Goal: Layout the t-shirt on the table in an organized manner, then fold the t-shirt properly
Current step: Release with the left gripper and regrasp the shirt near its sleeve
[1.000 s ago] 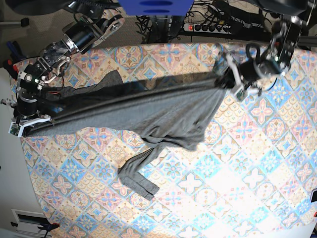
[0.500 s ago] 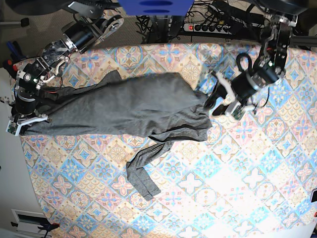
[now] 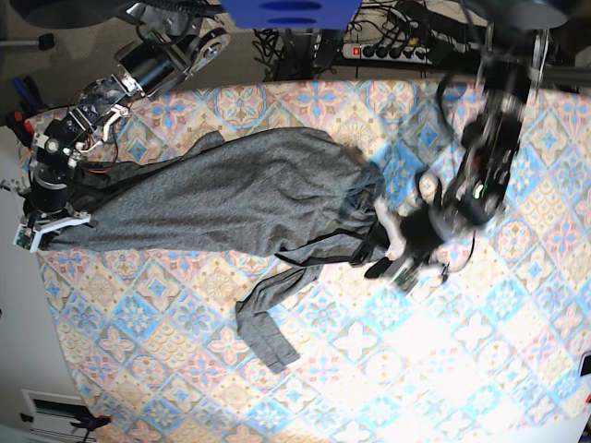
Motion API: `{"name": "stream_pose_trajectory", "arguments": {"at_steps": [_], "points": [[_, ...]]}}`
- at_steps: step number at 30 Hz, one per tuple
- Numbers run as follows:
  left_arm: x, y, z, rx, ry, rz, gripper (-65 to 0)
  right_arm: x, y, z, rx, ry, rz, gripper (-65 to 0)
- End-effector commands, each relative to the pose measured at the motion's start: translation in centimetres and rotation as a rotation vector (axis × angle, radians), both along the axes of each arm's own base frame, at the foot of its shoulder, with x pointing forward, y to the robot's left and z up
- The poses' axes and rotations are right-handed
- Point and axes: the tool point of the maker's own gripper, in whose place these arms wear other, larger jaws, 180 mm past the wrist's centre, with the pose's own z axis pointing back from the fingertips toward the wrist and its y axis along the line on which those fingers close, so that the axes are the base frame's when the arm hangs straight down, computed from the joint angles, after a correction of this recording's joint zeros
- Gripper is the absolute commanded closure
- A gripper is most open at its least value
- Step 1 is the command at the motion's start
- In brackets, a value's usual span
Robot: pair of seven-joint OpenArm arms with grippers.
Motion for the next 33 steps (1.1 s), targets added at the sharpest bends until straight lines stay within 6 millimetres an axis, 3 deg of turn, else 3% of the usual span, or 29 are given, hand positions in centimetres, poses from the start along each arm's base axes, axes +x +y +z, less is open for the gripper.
{"name": "stream_pose_trajectory", "arguments": {"at_steps": [1,6,12,17,23,26,30,32,33], "points": [[2.1,-0.8,2.0,0.012,-0.058,-0.017,-19.6,0.7,-0.2,2.1,-0.033,-0.069,0.004,0.0],[5.8,-3.5,-1.4,0.283,0.038,-0.097,-19.7,0.7,-0.2,2.1,-0.033,-0.069,0.004,0.0],[5.1,-6.2,-3.8,0.384,0.08,-0.304,-19.7,0.6,-0.3,2.1,-0.035,-0.065,0.004,0.0],[4.8,-5.6,-4.7,0.432,0.113,-0.308,-19.7,0.6,-0.3,2.0,-0.035,-0.064,0.004,0.0],[4.8,-4.9,-7.6,0.446,0.191,-0.316,-19.7,0.7,-0.2,2.1,-0.033,-0.069,0.004,0.0],[4.2,-4.3,-10.1,0.526,0.247,-0.35,-19.7,0.7,-0.1,2.1,-0.03,-0.069,0.006,0.0],[3.9,-3.7,-11.8,0.591,0.282,-0.343,-19.1,1.7,1.2,2.2,-0.039,-0.067,0.052,0.0],[3.8,-4.4,-11.9,0.594,0.277,-0.353,-15.4,1.9,1.4,2.3,-0.041,-0.069,0.059,0.0],[3.7,-4.7,-11.8,0.591,0.276,-0.356,-9.5,1.9,1.4,2.3,-0.041,-0.069,0.061,0.0]]}}
